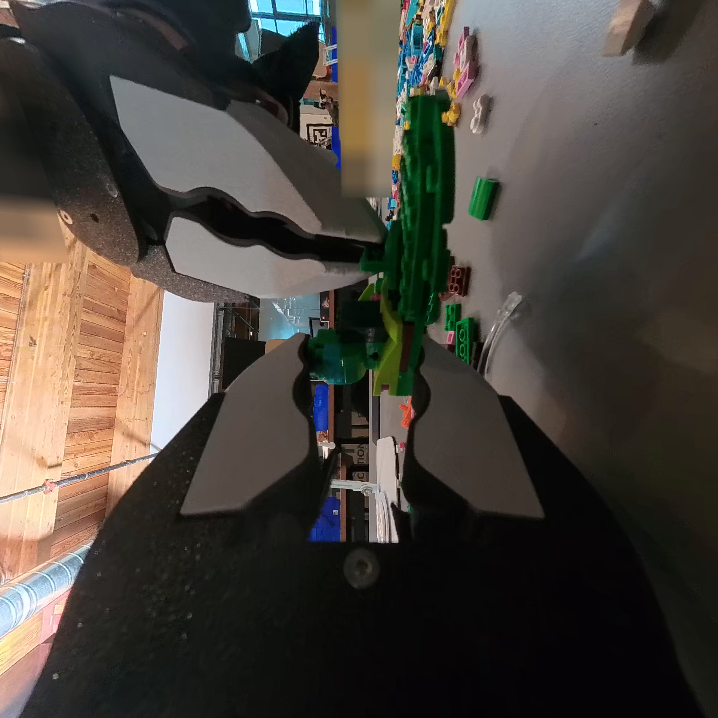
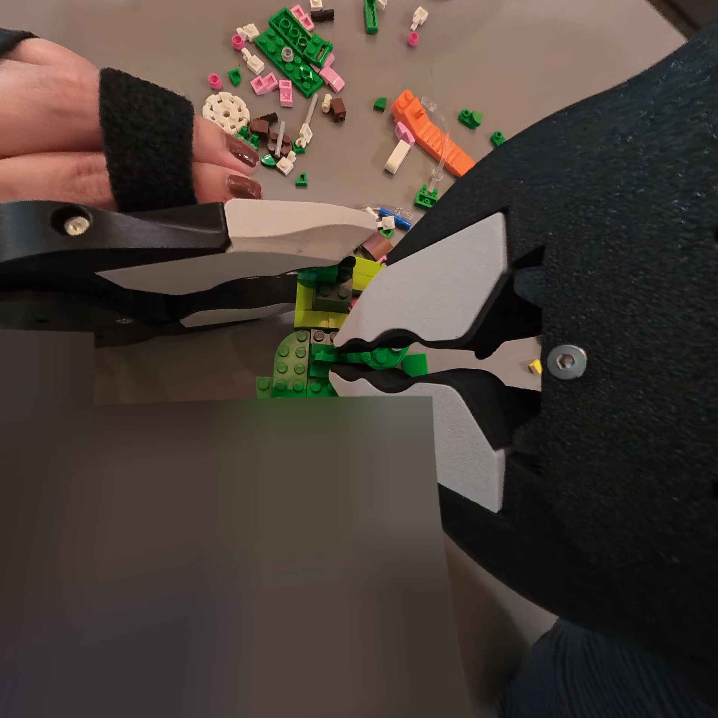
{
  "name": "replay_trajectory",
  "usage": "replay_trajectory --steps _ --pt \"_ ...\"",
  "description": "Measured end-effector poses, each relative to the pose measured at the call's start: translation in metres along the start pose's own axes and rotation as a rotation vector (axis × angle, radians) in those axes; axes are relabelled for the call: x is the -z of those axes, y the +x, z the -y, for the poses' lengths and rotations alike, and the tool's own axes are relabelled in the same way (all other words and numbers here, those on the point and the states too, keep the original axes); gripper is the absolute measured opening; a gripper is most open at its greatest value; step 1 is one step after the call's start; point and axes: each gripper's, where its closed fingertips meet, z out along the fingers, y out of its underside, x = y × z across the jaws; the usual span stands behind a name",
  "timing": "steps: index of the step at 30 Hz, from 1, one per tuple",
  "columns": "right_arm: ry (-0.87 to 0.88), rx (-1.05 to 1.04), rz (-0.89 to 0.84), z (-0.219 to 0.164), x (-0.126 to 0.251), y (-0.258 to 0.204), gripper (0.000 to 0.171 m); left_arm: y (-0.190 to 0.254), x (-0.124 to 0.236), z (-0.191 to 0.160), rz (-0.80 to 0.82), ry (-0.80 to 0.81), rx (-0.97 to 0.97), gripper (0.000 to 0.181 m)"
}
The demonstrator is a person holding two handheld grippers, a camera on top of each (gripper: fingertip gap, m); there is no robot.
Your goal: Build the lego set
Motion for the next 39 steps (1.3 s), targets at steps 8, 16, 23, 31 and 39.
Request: replay_trajectory --steps 8,16,23,31,39 --pt "-0.004 0.002 -0.005 0.001 0.0 0.0 0.005 0.0 0.0 0.0 -0.001 0.001 0.005 0.048" --pt "-0.005 0.003 -0.019 0.002 0.003 0.0 0.008 0.0 0.0 -0.003 -0.002 -0.008 0.016 0.048" --pt "-0.01 -0.009 -0.05 0.0 0.008 0.004 0.012 0.001 0.0 -0.005 -0.01 -0.014 0.025 0.048" --pt "0.056 -0.028 -0.323 -0.015 0.049 0.012 0.043 -0.002 -0.001 -0.018 -0.025 -0.06 0.131 0.048" --pt "0.091 0.236 -0.647 0.003 0.025 -0.002 0.076 -0.004 -0.002 -0.018 -0.029 -0.061 0.183 0.048"
